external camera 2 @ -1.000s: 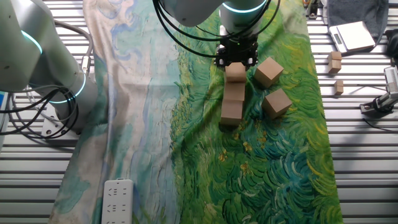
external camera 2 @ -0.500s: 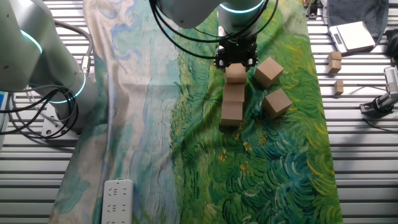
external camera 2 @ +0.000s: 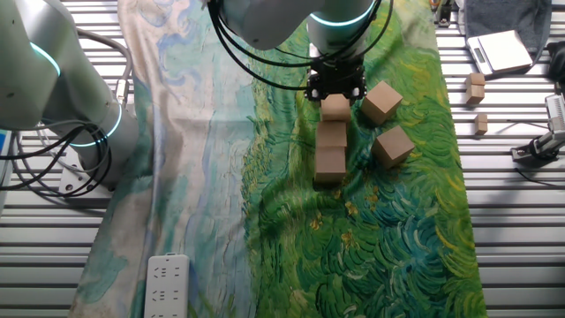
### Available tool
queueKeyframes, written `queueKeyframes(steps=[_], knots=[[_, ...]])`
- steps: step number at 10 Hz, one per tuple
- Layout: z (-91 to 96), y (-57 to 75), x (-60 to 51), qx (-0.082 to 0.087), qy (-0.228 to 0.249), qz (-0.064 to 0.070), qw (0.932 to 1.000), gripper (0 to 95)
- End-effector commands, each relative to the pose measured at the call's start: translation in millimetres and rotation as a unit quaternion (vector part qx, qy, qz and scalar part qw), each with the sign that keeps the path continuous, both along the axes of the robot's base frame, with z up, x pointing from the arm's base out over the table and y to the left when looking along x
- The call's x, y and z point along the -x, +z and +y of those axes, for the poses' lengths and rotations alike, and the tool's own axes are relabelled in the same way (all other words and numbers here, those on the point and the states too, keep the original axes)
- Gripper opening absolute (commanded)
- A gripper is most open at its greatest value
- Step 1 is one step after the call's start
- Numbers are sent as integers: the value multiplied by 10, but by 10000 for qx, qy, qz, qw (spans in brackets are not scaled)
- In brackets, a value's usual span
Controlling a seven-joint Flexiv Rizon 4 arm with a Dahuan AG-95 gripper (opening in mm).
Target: Stack the blocks into a pyramid shape
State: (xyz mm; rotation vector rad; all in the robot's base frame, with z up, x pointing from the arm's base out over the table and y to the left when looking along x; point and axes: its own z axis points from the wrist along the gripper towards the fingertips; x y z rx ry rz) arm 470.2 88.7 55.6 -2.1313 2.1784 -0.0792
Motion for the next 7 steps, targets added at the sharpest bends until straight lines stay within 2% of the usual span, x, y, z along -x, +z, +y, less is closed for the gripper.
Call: queueKeyframes(steps=[1, 7], knots=[[-25, -11, 30, 8, 0, -19, 10000, 0], [-55, -50, 70, 4, 15, -14, 10000, 0]])
